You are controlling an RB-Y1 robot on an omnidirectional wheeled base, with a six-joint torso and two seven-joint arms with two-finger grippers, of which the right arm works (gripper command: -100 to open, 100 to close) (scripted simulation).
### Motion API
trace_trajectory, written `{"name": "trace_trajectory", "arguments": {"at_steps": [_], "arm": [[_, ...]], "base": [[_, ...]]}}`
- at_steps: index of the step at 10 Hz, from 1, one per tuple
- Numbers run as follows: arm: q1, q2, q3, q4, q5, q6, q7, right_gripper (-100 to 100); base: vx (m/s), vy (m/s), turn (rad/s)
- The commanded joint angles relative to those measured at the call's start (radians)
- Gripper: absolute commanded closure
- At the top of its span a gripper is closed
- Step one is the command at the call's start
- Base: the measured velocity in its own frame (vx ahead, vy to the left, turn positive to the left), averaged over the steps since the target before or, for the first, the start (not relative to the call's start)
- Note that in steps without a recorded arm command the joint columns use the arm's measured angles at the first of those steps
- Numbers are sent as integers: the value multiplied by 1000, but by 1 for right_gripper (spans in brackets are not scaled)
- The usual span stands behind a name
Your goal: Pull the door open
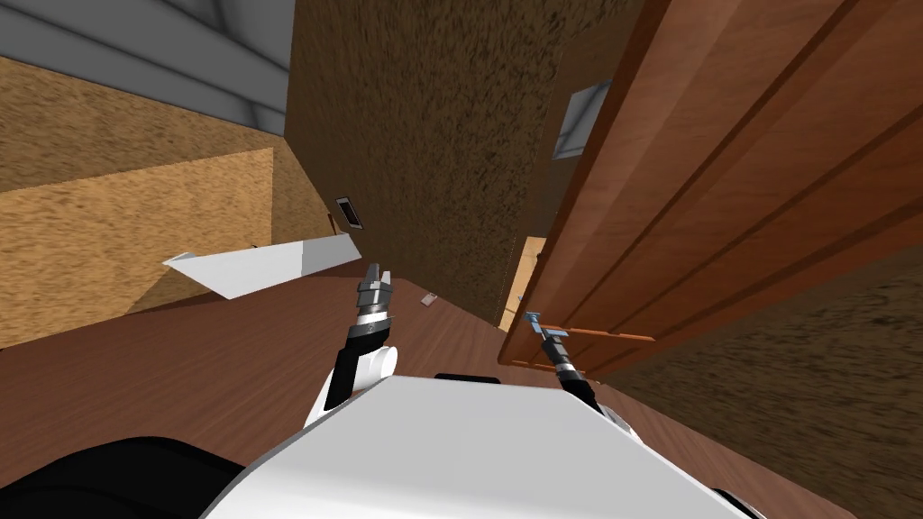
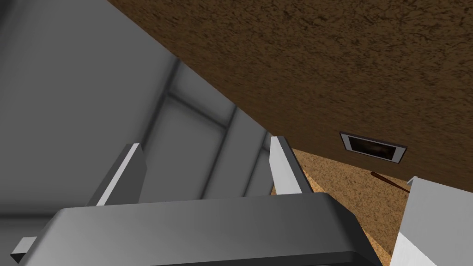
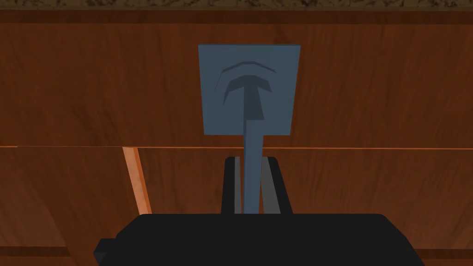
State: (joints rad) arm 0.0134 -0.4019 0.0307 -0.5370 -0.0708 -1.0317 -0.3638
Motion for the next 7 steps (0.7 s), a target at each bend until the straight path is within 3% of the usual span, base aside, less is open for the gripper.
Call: {"name": "trace_trajectory", "arguments": {"at_steps": [1, 7], "arm": [[24, -18, 13, -4, 7, -31, -20, 100], [76, -58, 46, 2, 24, -115, -68, 100]], "base": [[-179, -66, 134], [-150, -52, 93]]}}
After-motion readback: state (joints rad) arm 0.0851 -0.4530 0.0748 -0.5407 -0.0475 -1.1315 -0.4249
